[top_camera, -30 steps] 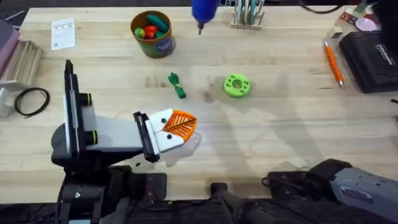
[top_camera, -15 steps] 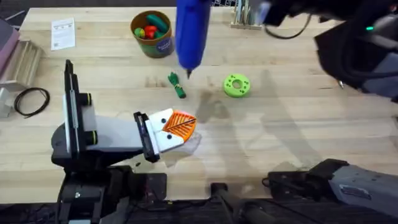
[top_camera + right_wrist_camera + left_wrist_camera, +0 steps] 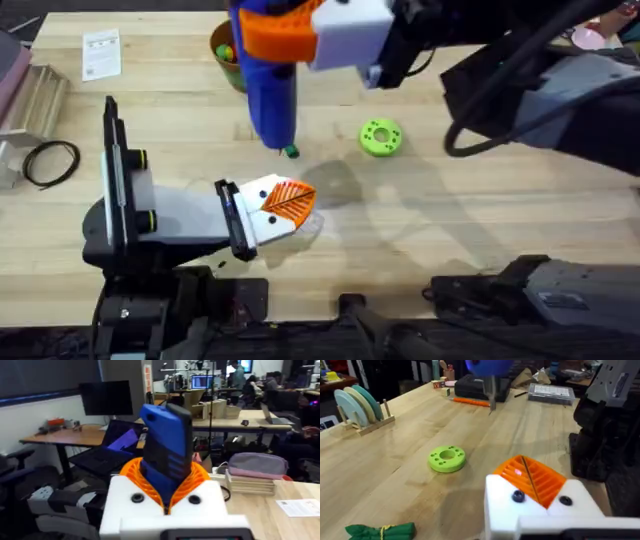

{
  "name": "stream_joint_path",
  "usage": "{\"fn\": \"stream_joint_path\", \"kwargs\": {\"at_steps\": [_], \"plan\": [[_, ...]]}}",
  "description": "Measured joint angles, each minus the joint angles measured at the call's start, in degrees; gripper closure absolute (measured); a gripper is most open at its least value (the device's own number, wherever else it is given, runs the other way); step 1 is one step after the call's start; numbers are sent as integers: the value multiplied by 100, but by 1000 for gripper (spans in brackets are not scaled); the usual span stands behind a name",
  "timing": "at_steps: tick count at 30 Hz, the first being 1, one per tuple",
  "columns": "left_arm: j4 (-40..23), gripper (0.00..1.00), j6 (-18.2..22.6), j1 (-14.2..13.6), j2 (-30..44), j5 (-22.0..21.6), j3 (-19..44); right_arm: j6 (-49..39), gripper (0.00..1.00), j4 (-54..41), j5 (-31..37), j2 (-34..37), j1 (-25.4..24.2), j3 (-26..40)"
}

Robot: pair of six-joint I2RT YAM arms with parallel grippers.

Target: Pick up the gripper from the table and insert it into the empty holder that is missing its gripper. Then pick up a screw, insert it into the mounting hole, and use the screwdriver to tighten it. Finally, clean up the table by picking up the vegetable and placing it into the bucket.

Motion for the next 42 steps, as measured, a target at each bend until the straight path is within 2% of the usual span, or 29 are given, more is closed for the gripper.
{"fn": "stream_joint_path", "kwargs": {"at_steps": [10,20,42], "plan": [[0,995,0,0,1,0,0,83,978,1117,-419,373,265,-2],[0,995,0,0,1,0,0,134,978,1123,-696,373,440,-2],[0,995,0,0,1,0,0,46,978,1090,-672,690,756,-2]]}}
